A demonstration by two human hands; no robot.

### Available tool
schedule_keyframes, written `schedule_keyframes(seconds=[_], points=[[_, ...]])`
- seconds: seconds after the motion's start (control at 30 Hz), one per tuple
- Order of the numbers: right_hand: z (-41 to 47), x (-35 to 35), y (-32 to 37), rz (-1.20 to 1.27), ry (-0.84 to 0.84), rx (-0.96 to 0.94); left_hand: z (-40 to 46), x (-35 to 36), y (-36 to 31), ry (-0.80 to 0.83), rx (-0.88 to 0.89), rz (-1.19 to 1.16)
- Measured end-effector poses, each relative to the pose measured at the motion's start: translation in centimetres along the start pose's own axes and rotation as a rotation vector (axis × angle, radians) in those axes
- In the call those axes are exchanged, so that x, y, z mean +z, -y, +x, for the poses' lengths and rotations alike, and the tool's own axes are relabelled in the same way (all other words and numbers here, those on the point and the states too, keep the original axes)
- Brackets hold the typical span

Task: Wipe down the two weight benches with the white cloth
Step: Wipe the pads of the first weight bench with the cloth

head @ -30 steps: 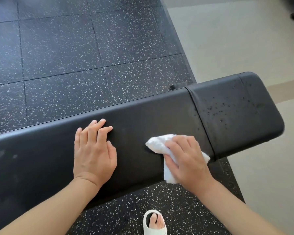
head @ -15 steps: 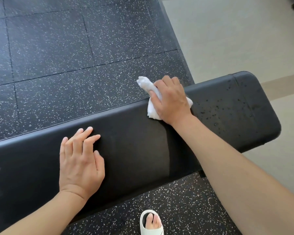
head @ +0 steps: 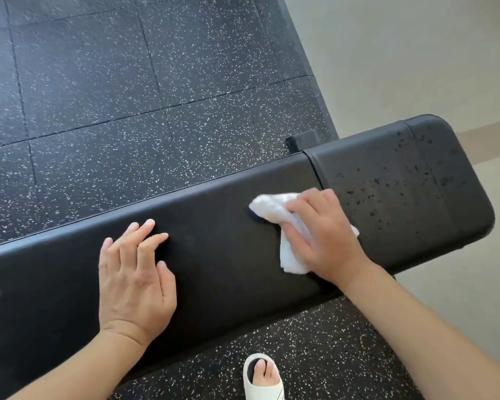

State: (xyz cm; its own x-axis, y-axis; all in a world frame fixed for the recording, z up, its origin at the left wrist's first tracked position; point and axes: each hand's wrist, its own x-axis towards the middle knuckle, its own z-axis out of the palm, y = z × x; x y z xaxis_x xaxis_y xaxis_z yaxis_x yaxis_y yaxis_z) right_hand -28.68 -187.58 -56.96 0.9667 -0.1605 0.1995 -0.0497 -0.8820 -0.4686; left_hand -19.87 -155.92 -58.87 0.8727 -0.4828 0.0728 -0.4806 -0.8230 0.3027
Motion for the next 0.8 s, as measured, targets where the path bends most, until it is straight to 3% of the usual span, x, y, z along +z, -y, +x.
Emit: schedule_keyframes(seconds=[0.1, 0.27, 0.47, 0.6, 0.73, 0.8], points=[[5.9, 2.3, 0.3, -0.075, -0.127, 0.106, 0.0, -0.1, -0.2, 0.003, -0.001, -0.006], [9.1, 5.0, 4.6, -0.167, -0.140, 0.217, 0.1, -0.3, -0.3, 0.002, 0.004, -0.013], [3.4, 7.4, 11.9, -0.026, 0.000, -0.001, 0.0, -0.5, -0.3, 0.021, 0.008, -0.013], [2.2, 5.4, 8.2, -0.074, 0.035, -0.158, -0.2, -0.7, -0.4, 0.021, 0.001, -0.026], [6.3, 2.8, 1.2, -0.190, -0.074, 0.075, -0.1, -0.5, -0.1, 0.042, 0.000, -0.005], [8.8, 2.4, -0.2, -0.251, -0.046, 0.164, -0.1, -0.6, -0.1, 0.044, -0.003, -0.013]])
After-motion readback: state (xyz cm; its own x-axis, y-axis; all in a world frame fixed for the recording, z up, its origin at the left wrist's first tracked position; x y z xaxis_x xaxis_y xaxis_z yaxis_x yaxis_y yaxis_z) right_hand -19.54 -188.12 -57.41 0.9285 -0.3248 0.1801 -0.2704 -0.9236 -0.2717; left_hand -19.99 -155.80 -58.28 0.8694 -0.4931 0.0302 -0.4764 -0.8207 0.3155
